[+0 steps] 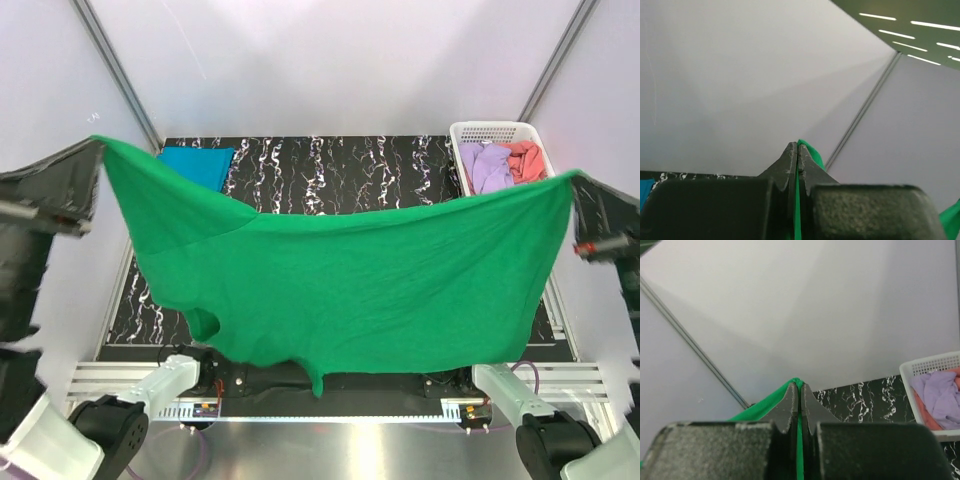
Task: Fold and stack the t-shirts
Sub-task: Flatten the tshirt out, then fold the tshirt
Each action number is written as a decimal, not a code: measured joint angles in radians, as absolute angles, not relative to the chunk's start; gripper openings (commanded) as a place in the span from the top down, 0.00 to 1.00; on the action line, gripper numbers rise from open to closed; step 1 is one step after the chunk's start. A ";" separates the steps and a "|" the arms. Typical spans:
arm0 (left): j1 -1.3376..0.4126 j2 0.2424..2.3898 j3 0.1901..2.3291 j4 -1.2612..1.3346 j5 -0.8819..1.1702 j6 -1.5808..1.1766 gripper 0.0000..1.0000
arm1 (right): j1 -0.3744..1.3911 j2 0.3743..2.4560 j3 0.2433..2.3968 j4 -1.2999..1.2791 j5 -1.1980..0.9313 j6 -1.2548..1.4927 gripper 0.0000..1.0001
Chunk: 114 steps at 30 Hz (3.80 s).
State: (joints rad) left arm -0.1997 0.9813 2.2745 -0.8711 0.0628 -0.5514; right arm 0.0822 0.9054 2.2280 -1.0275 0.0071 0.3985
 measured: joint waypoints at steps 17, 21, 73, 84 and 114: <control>-0.195 1.278 1.348 -0.365 -0.048 -0.448 1.00 | 0.082 1.121 1.274 -0.530 0.039 0.432 1.00; -0.188 1.385 1.397 -0.250 -0.039 -0.426 1.00 | 0.082 1.225 1.303 -0.414 0.033 0.408 1.00; -0.187 1.417 1.933 -0.488 0.019 -0.359 1.00 | 0.078 1.186 1.752 -0.663 -0.035 0.336 1.00; -0.186 1.696 1.656 -0.259 0.047 -0.311 1.00 | 0.076 1.428 1.333 -0.285 -0.036 0.344 1.00; -0.118 1.884 1.595 -0.101 0.054 -0.144 1.00 | -0.034 1.985 1.617 -0.078 -0.101 0.224 1.00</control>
State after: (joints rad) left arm -0.1181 1.8843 1.5951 -0.1005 0.0536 -0.1436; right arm -0.0341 1.9850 1.6165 -0.0780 -0.1009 0.2237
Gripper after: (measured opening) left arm 0.012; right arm 0.018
